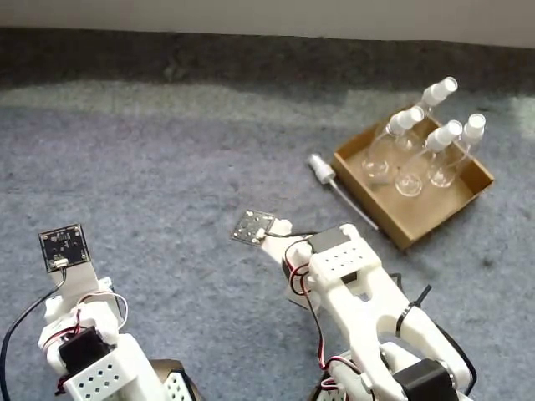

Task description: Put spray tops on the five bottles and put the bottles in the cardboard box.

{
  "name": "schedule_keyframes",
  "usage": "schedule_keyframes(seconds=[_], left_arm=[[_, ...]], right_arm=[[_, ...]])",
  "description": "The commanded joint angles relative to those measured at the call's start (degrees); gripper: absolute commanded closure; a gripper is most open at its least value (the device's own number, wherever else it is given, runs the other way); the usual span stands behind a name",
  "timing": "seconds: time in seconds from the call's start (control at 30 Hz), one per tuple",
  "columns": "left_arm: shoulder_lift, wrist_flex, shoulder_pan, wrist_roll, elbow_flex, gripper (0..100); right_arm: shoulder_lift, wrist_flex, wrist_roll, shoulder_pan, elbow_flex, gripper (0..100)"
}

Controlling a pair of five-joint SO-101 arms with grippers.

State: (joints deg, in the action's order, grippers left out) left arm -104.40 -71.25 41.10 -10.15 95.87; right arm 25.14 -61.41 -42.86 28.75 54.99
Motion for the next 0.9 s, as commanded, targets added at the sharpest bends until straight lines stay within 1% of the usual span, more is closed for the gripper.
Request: schedule_keyframes(seconds=[0.0, 0.07, 0.17, 0.3, 0.4, 0.43, 0.53, 0.6, 0.73, 0.87], left_arm=[[-0.6, 0.6, -0.9, -0.4, 1.2, 100], [-0.6, 0.6, -0.9, -0.4, 1.2, 100], [-0.6, 0.6, -0.9, -0.4, 1.2, 100], [-0.6, 0.6, -0.9, -0.4, 1.2, 100], [-0.6, 0.6, -0.9, -0.4, 1.2, 100], [-0.6, 0.6, -0.9, -0.4, 1.2, 100], [-0.6, 0.6, -0.9, -0.4, 1.2, 100], [-0.6, 0.6, -0.9, -0.4, 1.2, 100], [-0.6, 0.6, -0.9, -0.4, 1.2, 100], [-0.6, 0.6, -0.9, -0.4, 1.2, 100]], right_arm=[[0.8, -0.8, -0.7, 0.7, -2.2, 72.1], [0.8, -0.8, 1.1, 0.7, -2.5, 76.2], [0.5, -0.7, 1.5, 0.7, -2.6, 83.0], [0.9, -2.0, 1.7, 0.6, -2.7, 84.3], [1.5, -7.5, 2.4, 0.8, -5.6, 84.3], [2.5, -8.7, 4.2, 0.8, -8.0, 84.3], [7.1, -12.6, 11.9, 0.6, -14.7, 84.3], [11.3, -14.4, 15.0, 0.7, -18.1, 84.3], [21.2, -14.7, 16.3, 0.7, -21.1, 84.3], [32.9, -14.7, 16.3, 0.7, -17.9, 84.3]])
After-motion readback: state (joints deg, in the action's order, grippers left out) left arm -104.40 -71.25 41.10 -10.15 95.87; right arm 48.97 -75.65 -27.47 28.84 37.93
